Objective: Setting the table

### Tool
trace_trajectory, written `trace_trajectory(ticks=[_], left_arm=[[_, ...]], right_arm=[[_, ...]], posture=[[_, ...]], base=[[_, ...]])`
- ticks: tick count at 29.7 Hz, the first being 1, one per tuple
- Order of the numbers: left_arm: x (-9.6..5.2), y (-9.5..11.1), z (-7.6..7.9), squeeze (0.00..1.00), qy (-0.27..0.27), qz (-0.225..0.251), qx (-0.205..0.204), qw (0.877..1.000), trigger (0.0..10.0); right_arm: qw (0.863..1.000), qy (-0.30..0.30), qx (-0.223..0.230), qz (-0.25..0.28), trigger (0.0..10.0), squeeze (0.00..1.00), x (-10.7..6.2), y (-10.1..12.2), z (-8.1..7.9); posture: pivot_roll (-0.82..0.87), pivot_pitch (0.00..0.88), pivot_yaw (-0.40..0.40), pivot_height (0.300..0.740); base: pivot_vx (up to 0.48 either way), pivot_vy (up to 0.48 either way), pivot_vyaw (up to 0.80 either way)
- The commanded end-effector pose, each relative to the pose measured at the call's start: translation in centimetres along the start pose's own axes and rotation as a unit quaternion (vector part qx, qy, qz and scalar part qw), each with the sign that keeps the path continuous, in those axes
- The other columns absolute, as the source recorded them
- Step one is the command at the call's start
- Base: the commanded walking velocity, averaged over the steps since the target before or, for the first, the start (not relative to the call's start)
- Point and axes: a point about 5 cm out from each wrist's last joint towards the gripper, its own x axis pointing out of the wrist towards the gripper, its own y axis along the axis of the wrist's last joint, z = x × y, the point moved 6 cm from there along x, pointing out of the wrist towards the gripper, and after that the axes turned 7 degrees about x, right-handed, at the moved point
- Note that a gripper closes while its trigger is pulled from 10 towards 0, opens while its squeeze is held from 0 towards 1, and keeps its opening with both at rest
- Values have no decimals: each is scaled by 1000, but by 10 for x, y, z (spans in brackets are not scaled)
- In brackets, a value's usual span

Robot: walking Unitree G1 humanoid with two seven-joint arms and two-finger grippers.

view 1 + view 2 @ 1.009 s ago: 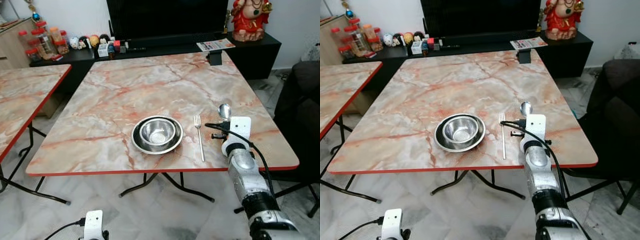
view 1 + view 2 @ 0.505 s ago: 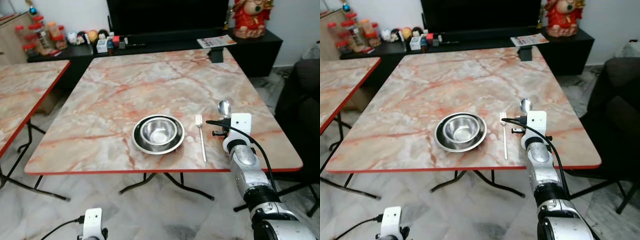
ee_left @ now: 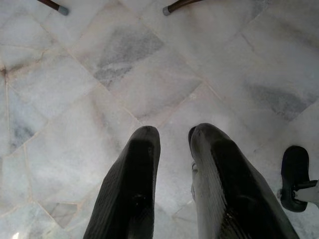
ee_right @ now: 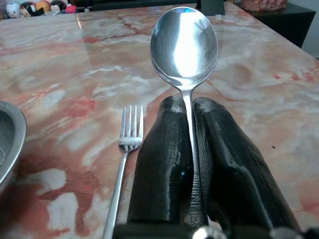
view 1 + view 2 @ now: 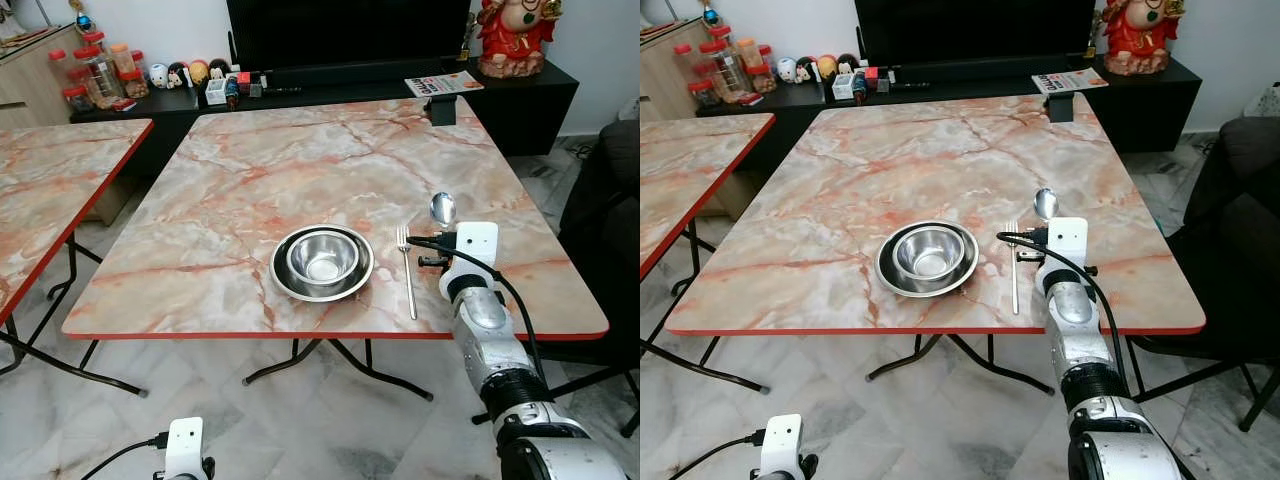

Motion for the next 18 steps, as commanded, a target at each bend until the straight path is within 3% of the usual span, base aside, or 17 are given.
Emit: trace_trajectory(ticks=[1, 18], left_arm=[[0, 4, -7, 0, 7, 3, 0, 1000, 10000], [0, 4, -7, 0, 6, 4, 1, 1000, 10000]], right_arm=[[1000, 0, 9, 2, 10000, 0, 1, 1, -3], [1000, -6, 17, 5, 10000, 0, 1, 2, -3]], posture=[[-230, 0, 106, 740], [-231, 0, 108, 740]], base=[[277, 0, 0], [319, 0, 0]])
